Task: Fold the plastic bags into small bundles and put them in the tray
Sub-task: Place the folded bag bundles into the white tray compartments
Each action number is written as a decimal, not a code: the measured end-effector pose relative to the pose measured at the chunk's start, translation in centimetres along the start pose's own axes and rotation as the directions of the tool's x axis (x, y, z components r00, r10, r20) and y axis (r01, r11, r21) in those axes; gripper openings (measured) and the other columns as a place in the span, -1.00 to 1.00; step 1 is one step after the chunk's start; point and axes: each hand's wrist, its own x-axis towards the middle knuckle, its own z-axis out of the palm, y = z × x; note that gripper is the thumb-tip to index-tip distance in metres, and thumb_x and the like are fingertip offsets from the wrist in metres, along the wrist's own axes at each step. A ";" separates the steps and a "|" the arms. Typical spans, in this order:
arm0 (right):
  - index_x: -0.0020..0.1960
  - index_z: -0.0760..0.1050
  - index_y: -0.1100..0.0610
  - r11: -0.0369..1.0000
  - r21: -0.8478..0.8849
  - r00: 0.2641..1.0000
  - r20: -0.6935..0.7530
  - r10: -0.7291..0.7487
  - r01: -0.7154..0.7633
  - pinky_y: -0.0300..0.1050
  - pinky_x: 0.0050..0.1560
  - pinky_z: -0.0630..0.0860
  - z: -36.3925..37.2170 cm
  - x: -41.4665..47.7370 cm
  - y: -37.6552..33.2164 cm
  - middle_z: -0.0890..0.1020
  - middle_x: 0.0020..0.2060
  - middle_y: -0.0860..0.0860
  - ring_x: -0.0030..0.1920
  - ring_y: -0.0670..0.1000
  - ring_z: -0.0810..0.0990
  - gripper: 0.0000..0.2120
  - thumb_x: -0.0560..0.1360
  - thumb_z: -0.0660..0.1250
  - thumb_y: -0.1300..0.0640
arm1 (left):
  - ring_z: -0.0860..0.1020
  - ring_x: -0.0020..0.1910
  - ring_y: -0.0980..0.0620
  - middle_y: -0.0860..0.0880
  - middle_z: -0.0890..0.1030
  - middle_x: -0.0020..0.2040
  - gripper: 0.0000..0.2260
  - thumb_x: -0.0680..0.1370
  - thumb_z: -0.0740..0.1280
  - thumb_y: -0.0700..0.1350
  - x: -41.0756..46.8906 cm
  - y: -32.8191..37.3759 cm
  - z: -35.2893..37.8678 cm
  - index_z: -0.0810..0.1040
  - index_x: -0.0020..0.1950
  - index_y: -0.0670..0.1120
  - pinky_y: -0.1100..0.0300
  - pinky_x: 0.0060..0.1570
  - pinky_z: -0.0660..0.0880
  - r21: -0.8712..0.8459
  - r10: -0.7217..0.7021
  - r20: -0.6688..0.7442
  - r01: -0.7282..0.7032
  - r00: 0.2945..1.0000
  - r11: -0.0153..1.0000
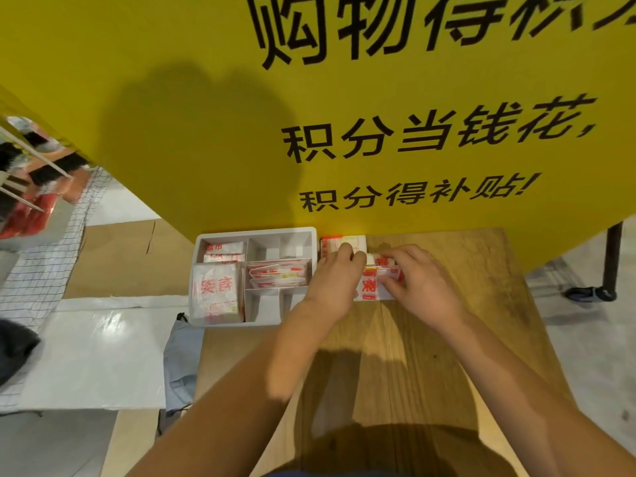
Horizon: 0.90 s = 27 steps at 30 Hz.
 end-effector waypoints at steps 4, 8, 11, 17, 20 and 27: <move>0.33 0.52 0.09 0.988 0.138 0.997 -0.026 0.073 -0.068 0.02 0.23 0.47 -1.0 0.3 -0.2 0.57 0.16 0.04 0.18 0.04 0.52 -0.68 0.63 0.27 0.01 | 0.53 0.12 -0.20 -0.14 0.36 0.29 -0.64 0.54 0.39 -0.25 -1.3 -0.1 0.0 0.45 0.32 -0.12 0.02 -0.08 0.44 -0.111 -0.002 -0.033 -0.002 0.999 0.994; 0.34 0.52 0.07 0.968 0.207 0.988 -0.028 0.152 -0.143 -0.13 0.17 0.46 -1.3 0.6 0.1 0.57 0.20 -0.01 0.16 -0.05 0.52 -0.70 0.65 0.22 0.05 | 0.47 0.24 -0.10 -0.07 0.46 0.28 -0.67 0.57 0.35 -0.22 -3.4 -0.9 -0.1 0.46 0.33 -0.05 -0.04 0.04 0.54 -0.215 0.033 -0.063 -0.046 0.997 0.975; 0.35 0.51 0.08 0.951 0.252 0.982 -0.020 0.188 -0.177 -0.16 0.10 0.44 -0.9 1.2 0.2 0.57 0.20 -0.01 0.14 -0.05 0.52 -0.70 0.65 0.23 0.07 | 0.52 0.18 -0.07 -0.05 0.57 0.22 -0.72 0.60 0.31 -0.19 -5.6 -2.2 -1.4 0.46 0.30 -0.03 -0.03 0.01 0.55 -0.265 -0.004 -0.133 -0.032 0.991 0.964; 0.51 0.33 -0.01 0.996 -0.091 0.981 0.190 0.031 -0.014 0.04 0.41 0.32 2.0 3.7 -2.1 0.45 0.44 0.02 0.43 0.11 0.39 -0.36 0.50 0.44 -0.10 | 0.58 0.09 0.07 0.06 0.62 0.19 -0.79 0.64 0.28 -0.05 -11.2 -8.3 -4.2 0.46 0.28 0.05 0.22 0.00 0.52 -0.351 -0.165 -0.149 0.104 0.975 0.930; 0.55 0.24 -0.08 0.969 -0.245 0.975 0.218 0.041 0.014 0.02 0.42 0.24 2.9 4.5 -3.1 0.38 0.48 -0.02 0.47 0.10 0.31 -0.26 0.46 0.46 -0.17 | 0.57 0.20 0.04 0.07 0.60 0.26 -0.77 0.63 0.30 -0.04 -12.5 -11.0 -4.2 0.48 0.29 0.05 0.13 0.12 0.52 -0.323 -0.207 -0.108 0.162 0.972 0.932; 0.38 0.51 0.04 0.979 -0.177 0.977 0.168 0.135 -0.105 -0.03 0.19 0.43 2.4 4.5 -4.0 0.51 0.28 0.07 0.27 0.13 0.47 -0.45 0.43 0.52 -0.04 | 0.55 0.16 0.01 0.00 0.58 0.22 -0.82 0.65 0.26 -0.07 -10.5 -12.6 -3.4 0.48 0.25 -0.01 0.22 0.03 0.48 -0.328 -0.206 -0.155 0.147 0.966 0.933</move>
